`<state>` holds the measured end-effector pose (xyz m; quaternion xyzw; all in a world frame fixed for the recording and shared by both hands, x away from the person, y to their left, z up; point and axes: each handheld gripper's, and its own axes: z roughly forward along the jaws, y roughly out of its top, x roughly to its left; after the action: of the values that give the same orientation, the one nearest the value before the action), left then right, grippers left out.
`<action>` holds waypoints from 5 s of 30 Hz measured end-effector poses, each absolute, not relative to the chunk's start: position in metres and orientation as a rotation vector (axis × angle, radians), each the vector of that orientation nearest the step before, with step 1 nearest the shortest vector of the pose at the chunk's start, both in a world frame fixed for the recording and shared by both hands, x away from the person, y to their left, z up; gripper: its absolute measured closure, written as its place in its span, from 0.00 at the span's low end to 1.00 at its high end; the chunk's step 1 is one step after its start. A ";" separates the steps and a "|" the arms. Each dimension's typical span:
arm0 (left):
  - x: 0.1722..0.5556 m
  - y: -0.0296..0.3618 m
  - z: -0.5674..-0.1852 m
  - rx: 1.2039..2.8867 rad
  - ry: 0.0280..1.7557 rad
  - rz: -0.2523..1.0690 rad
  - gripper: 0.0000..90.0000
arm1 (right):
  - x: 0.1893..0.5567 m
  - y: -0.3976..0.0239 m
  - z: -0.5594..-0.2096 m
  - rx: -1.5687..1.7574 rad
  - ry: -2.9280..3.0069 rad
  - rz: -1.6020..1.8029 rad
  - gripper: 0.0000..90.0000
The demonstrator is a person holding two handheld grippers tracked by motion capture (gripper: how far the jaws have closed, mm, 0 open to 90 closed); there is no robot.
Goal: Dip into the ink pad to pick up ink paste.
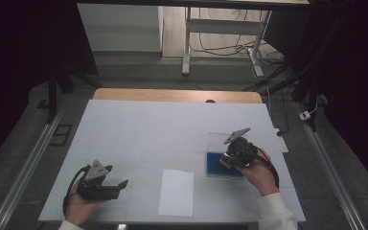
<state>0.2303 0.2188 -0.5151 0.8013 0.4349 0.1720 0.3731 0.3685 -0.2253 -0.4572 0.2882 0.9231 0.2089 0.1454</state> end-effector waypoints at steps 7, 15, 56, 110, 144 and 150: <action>0.230 0.219 -0.516 2.059 1.113 0.434 0.22 | 0.370 -0.224 -0.460 0.838 2.670 0.584 0.78; 0.230 0.218 -0.516 2.068 1.109 0.429 0.22 | 0.370 -0.221 -0.461 0.825 2.679 0.546 0.79; 0.230 0.217 -0.516 2.073 1.104 0.430 0.23 | 0.373 -0.233 -0.460 0.827 2.699 0.682 0.78; 0.230 0.218 -0.516 2.075 1.093 0.435 0.23 | 0.353 -0.223 -0.432 0.718 2.636 0.729 0.78; 0.231 0.215 -0.516 2.087 1.091 0.422 0.23 | 0.367 -0.221 -0.459 0.803 2.691 0.634 0.78; 0.231 0.215 -0.517 2.091 1.092 0.418 0.23 | 0.366 -0.218 -0.458 0.800 2.690 0.594 0.78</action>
<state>0.2312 0.2153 -0.5165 0.8128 0.4245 0.1626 0.3642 0.3665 -0.2178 -0.4584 0.2762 0.9290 0.2052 0.1362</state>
